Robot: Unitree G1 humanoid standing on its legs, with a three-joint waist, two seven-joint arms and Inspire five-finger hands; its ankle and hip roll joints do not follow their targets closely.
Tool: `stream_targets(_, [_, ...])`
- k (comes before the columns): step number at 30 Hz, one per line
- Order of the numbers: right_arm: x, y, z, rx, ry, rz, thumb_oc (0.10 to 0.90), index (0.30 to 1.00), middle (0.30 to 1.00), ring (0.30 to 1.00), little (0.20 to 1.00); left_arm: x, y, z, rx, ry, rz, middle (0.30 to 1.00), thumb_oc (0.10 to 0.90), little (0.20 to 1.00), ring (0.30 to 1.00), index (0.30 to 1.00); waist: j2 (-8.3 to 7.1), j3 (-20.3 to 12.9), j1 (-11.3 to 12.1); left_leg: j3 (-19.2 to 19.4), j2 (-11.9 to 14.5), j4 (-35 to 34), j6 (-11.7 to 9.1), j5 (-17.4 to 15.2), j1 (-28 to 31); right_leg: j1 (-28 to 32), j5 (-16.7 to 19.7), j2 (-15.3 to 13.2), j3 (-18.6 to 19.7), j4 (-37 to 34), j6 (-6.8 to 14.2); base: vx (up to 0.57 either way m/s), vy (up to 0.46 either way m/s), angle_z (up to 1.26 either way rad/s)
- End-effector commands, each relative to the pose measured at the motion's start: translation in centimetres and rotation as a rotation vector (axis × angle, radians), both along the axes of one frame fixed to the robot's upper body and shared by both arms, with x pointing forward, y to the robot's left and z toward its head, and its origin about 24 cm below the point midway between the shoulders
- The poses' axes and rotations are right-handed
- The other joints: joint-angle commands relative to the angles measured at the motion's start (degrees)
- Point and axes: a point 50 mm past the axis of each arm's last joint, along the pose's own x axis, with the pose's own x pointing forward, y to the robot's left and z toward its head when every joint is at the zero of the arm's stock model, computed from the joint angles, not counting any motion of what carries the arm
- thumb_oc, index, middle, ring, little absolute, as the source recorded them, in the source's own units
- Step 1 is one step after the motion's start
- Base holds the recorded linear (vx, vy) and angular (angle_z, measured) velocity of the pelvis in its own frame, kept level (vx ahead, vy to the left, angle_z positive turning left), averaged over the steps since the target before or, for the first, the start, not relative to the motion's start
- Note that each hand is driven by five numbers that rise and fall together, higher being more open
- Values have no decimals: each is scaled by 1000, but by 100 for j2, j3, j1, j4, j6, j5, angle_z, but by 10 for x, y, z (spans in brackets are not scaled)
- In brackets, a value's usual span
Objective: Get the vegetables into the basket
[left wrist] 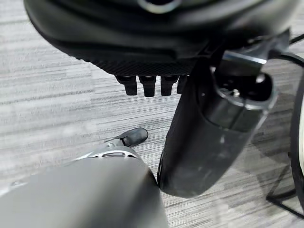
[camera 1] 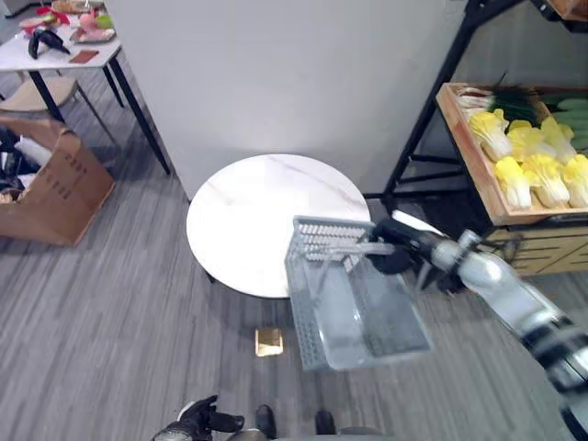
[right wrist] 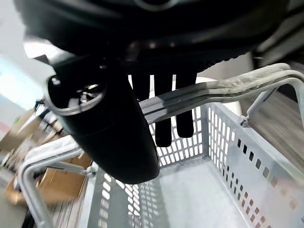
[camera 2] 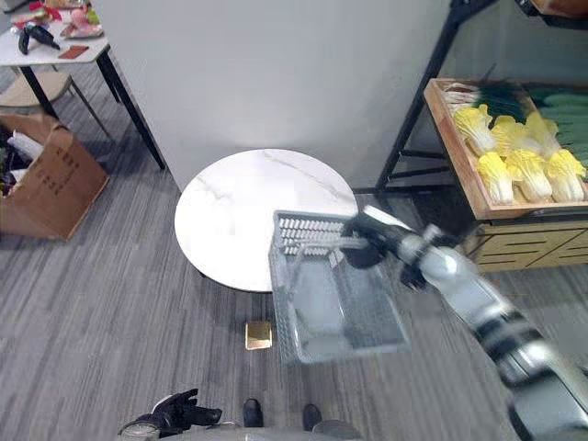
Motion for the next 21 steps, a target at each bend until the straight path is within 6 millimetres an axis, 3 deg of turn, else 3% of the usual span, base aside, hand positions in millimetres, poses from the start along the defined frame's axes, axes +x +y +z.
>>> stream_targets(1, [9, -24, 82, 54, -348, -39, 400, 300, 300, 300, 300, -10, -1, -4, 13, 84, -117, 1000, 900, 1000, 1000, 1000, -71, -457, 93, -80, -122, 47, -128, -855, 411, -173, -125, -209, -5, 148, 297, -28, -25, -14])
stream_targets(2, [9, -25, 82, 54, -347, -41, 400, 300, 300, 300, 300, -10, -1, -4, 14, 85, -120, 1000, 900, 1000, 1000, 1000, -74, -462, 108, -79, -121, 47, -128, -855, 409, -175, -124, -208, -4, 147, 297, -58, -36, -4])
stream_targets(6, [-13, -61, 65, -151, -288, -130, 400, 300, 300, 300, 300, -8, -11, -5, -11, 80, -194, 1000, 900, 1000, 1000, 1000, 14, -430, -42, -38, -98, 47, -148, -826, 344, -236, -76, -199, -16, 132, 318, -57, -33, -17])
stream_targets(11, [-36, -100, 16, -215, -125, -311, 400, 300, 300, 300, 300, 0, -20, -4, -31, 58, -262, 1000, 900, 1000, 1000, 1000, 80, -394, -139, -25, -102, 47, -150, -819, 338, -247, -35, -195, -5, 112, 322, -25, -11, -2])
stream_targets(13, [-39, -104, 9, -207, -103, -335, 400, 300, 300, 300, 300, 2, -21, -4, -33, 49, -263, 1000, 900, 1000, 1000, 1000, 87, -387, -147, -21, -99, 47, -153, -815, 339, -244, -33, -193, 3, 108, 322, -10, -16, -1])
stream_targets(14, [-56, -124, -24, -163, 1, -480, 400, 300, 300, 300, 300, 8, -21, -2, -32, 28, -278, 1000, 900, 1000, 1000, 1000, 121, -364, -152, -28, -95, 47, -153, -816, 355, -231, -42, -189, 17, 98, 317, -22, -30, -3])
stream_targets(15, [-60, -126, -34, -116, 22, -525, 400, 300, 300, 300, 300, 9, -21, -2, -33, 27, -282, 1000, 900, 1000, 1000, 1000, 132, -359, -162, -30, -94, 47, -152, -816, 358, -232, -45, -187, 16, 100, 316, -36, -35, 0])
stream_targets(17, [-80, -130, -77, 216, 65, -794, 400, 300, 300, 300, 300, 13, -25, -1, -36, 10, -289, 1000, 900, 1000, 1000, 1000, 184, -345, -180, -59, -97, 47, -139, -814, 364, -222, -67, -189, 1, 108, 307, -16, -4, 1])
stream_targets(21, [-104, -132, -109, 377, 103, -996, 400, 300, 300, 300, 300, 18, -29, -1, -41, -5, -296, 1000, 900, 1000, 1000, 1000, 224, -347, -173, -95, -103, 47, -132, -810, 349, -225, -67, -181, -21, 115, 305, -8, -1, 1])
